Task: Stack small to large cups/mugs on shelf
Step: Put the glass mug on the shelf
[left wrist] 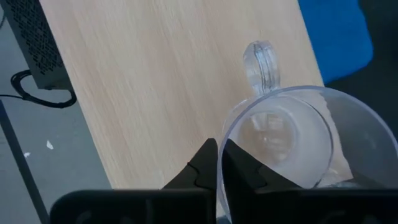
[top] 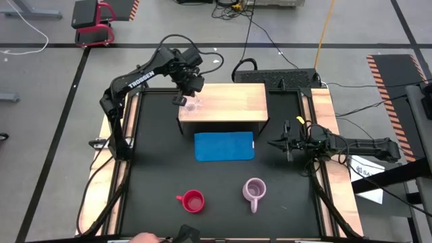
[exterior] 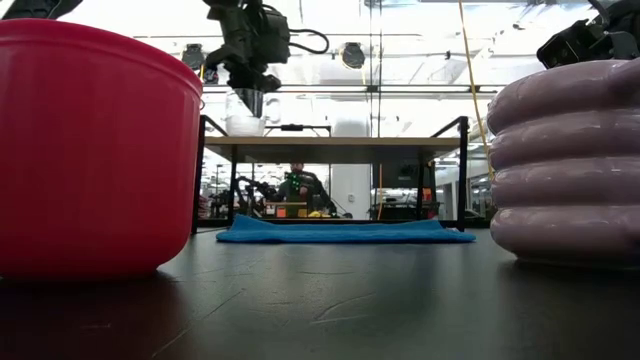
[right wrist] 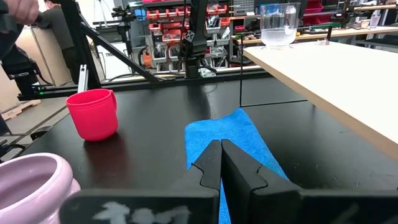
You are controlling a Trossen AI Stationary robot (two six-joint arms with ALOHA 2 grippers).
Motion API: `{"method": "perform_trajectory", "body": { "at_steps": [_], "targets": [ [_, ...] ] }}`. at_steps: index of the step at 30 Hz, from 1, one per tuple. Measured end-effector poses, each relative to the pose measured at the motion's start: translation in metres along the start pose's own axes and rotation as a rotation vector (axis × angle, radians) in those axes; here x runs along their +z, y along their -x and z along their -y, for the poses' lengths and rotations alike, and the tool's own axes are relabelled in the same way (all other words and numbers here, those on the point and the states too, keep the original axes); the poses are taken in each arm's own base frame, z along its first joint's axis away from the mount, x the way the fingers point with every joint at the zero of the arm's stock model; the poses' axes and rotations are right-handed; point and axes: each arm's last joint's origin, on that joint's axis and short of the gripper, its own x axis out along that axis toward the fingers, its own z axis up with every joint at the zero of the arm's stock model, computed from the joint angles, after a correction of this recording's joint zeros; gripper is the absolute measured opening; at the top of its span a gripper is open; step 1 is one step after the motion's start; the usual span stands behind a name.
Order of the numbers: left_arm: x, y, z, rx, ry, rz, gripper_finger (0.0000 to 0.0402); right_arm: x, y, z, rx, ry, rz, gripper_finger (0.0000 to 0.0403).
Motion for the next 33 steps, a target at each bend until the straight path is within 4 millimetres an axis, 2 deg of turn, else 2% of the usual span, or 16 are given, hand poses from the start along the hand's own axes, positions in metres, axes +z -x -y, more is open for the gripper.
{"method": "perform_trajectory", "body": {
  "at_steps": [6,24,33],
  "targets": [
    [0.0,-0.005,-0.001,-0.009,0.037,-0.007,0.0049,0.0,0.0,0.0,0.0,0.0,0.0,0.0],
    [0.0,-0.002,0.0,-0.016,0.072,0.011,0.0144,0.0,0.0,0.0,0.0,0.0,0.0,0.0],
    [-0.002,0.021,0.008,0.034,0.077,0.048,0.0174,0.0,0.0,0.0,0.0,0.004,0.0,0.0]
  ]
}}
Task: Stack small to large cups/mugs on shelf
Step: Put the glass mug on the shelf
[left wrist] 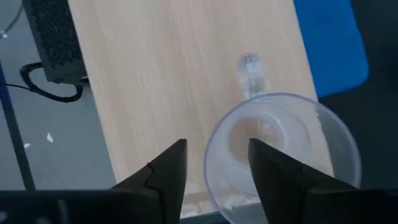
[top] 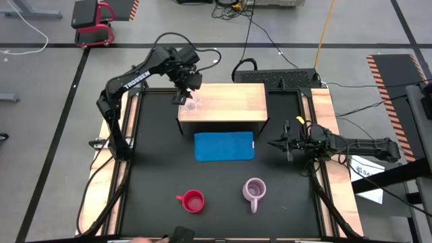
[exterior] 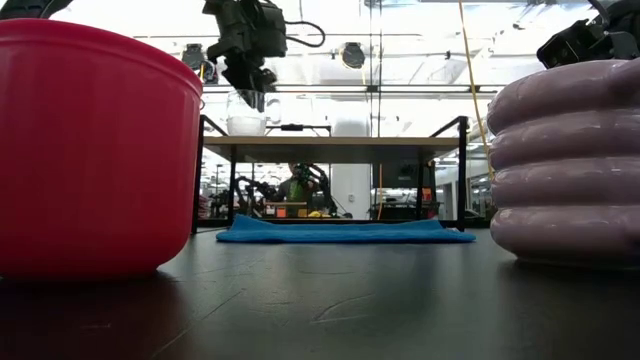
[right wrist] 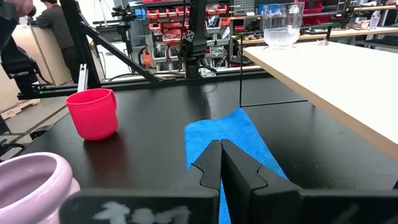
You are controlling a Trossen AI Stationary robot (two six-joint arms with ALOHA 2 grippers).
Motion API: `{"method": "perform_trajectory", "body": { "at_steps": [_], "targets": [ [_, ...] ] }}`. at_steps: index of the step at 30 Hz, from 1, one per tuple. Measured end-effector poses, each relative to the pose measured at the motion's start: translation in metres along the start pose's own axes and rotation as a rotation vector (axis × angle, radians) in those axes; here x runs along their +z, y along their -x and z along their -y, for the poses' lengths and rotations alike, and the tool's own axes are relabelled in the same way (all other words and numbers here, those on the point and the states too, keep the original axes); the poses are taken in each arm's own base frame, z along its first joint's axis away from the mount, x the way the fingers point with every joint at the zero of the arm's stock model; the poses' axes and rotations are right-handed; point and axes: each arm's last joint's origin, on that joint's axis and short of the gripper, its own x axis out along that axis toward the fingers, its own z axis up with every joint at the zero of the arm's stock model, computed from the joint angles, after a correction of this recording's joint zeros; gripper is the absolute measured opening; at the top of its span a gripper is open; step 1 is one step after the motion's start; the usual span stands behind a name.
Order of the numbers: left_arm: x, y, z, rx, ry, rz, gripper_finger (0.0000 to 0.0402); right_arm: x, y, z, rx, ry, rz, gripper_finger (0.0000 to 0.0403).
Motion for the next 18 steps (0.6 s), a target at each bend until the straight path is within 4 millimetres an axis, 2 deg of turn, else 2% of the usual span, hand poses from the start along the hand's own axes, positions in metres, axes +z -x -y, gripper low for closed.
{"method": "perform_trajectory", "body": {
  "at_steps": [12,18],
  "targets": [
    [0.0,0.022,0.011,0.051,0.013,0.033,0.0177,0.0,0.0,0.0,0.0,0.004,0.0,0.0],
    [-0.002,0.044,0.019,0.117,0.081,0.094,0.0177,0.0,0.0,0.0,0.0,0.004,0.0,0.0]
  ]
}}
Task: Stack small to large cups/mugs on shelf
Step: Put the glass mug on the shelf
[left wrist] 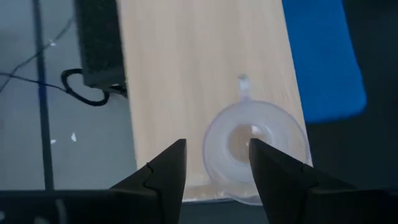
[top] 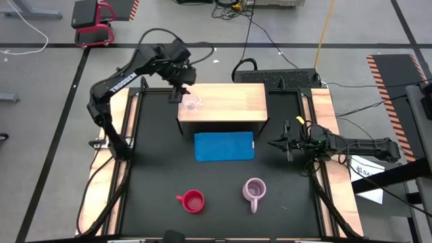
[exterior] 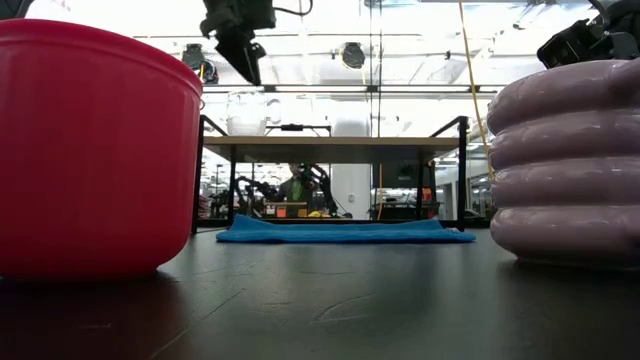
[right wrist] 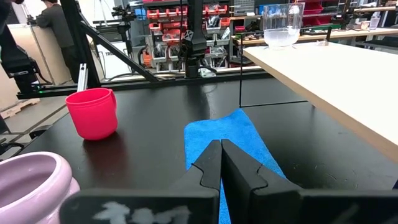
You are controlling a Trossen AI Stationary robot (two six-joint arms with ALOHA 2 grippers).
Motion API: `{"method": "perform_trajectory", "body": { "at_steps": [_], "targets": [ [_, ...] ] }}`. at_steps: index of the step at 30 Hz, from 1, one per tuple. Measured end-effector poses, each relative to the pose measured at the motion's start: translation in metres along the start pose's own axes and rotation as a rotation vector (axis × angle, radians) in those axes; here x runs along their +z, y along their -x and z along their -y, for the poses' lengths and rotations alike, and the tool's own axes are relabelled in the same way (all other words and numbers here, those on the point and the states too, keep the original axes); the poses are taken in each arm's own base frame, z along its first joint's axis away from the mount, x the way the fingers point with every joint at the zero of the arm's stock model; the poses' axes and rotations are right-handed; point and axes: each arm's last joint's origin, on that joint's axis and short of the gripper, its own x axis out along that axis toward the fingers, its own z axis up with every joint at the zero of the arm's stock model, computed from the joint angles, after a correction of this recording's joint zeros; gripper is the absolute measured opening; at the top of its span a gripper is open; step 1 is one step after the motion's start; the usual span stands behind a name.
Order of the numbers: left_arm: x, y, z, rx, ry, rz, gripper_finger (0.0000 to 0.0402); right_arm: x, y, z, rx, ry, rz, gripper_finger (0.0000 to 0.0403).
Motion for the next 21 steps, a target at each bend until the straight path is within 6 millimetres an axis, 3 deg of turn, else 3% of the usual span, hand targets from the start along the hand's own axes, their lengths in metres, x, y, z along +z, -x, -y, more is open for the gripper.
{"method": "perform_trajectory", "body": {
  "at_steps": [9,17,21],
  "targets": [
    [0.003,0.008,0.003,-0.001,0.278,0.062,0.0177,0.0,0.0,0.0,0.0,0.002,0.0,0.0],
    [0.011,0.003,0.035,-0.113,0.081,-0.05,0.0177,0.0,0.0,0.0,0.0,0.007,0.0,0.0],
    [0.019,0.001,0.045,-0.068,-0.008,-0.089,0.0177,0.0,0.0,0.0,0.0,0.007,0.0,0.0]
  ]
}}
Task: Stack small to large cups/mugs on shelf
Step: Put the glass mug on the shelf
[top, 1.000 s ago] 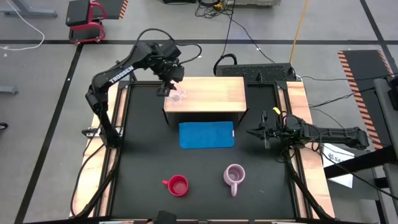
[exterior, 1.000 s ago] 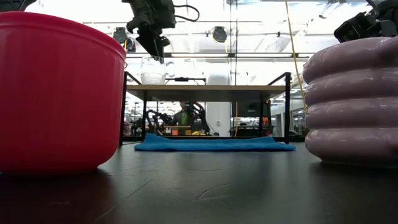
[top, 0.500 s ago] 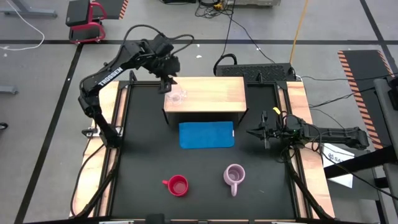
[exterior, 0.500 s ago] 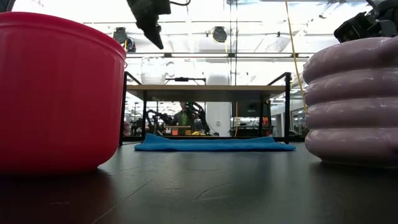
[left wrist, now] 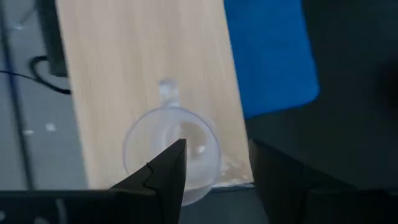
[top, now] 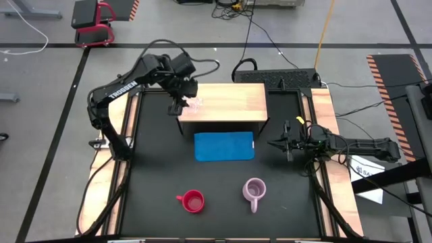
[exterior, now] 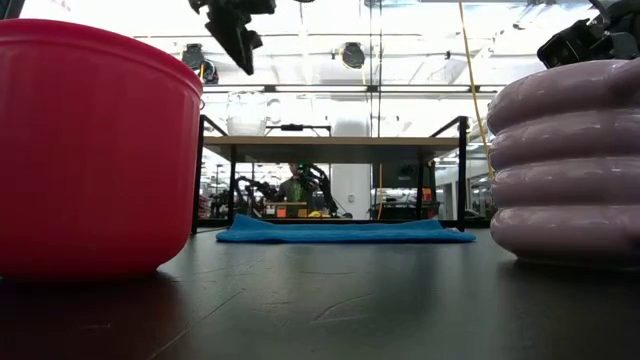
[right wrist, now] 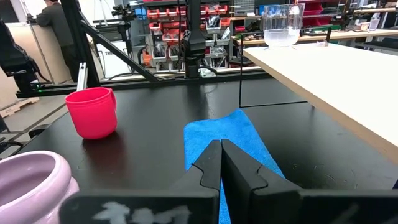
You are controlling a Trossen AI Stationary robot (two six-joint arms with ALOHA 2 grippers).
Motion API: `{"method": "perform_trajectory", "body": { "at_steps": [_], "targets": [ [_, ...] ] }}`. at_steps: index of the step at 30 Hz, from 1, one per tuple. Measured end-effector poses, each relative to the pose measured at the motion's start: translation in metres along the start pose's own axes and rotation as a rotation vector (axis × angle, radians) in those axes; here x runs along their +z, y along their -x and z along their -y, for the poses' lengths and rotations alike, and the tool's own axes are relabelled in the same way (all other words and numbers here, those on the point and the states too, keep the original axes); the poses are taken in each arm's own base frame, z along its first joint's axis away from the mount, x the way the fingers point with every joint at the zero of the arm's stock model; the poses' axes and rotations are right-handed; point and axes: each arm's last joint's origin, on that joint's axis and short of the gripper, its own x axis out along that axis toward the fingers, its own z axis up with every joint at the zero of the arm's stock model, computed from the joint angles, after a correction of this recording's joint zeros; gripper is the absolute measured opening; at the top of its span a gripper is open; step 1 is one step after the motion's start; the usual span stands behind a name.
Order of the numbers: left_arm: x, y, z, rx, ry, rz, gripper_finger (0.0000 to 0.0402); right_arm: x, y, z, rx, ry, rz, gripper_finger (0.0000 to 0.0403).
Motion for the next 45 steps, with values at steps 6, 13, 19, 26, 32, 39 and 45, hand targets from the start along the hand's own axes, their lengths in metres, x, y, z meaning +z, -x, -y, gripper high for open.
{"method": "perform_trajectory", "body": {
  "at_steps": [6,13,19,26,32,39,45],
  "targets": [
    [0.0,-0.002,-0.002,0.034,-0.013,-0.026,0.0176,0.0,0.0,0.0,0.0,0.0,0.0,0.0],
    [-0.006,-0.011,-0.013,0.004,0.037,-0.067,0.0145,0.0,0.0,0.0,0.0,0.0,0.0,0.0],
    [-0.009,-0.013,-0.018,-0.05,0.058,-0.044,0.0121,-0.001,0.0,0.0,0.0,-0.001,-0.007,0.0],
    [-0.01,-0.013,-0.018,-0.078,0.109,-0.034,0.012,-0.001,0.0,0.0,0.0,-0.004,-0.007,0.0],
    [-0.004,-0.013,-0.02,-0.029,0.223,0.002,0.012,-0.001,0.0,0.0,0.0,-0.004,-0.007,0.0],
    [-0.002,-0.014,-0.013,-0.011,0.185,-0.044,0.012,-0.003,0.0,0.0,-0.002,-0.004,-0.027,0.0],
    [-0.003,-0.014,-0.012,-0.01,0.211,-0.062,0.012,-0.003,0.0,0.0,-0.002,-0.003,-0.032,0.0]
  ]
}}
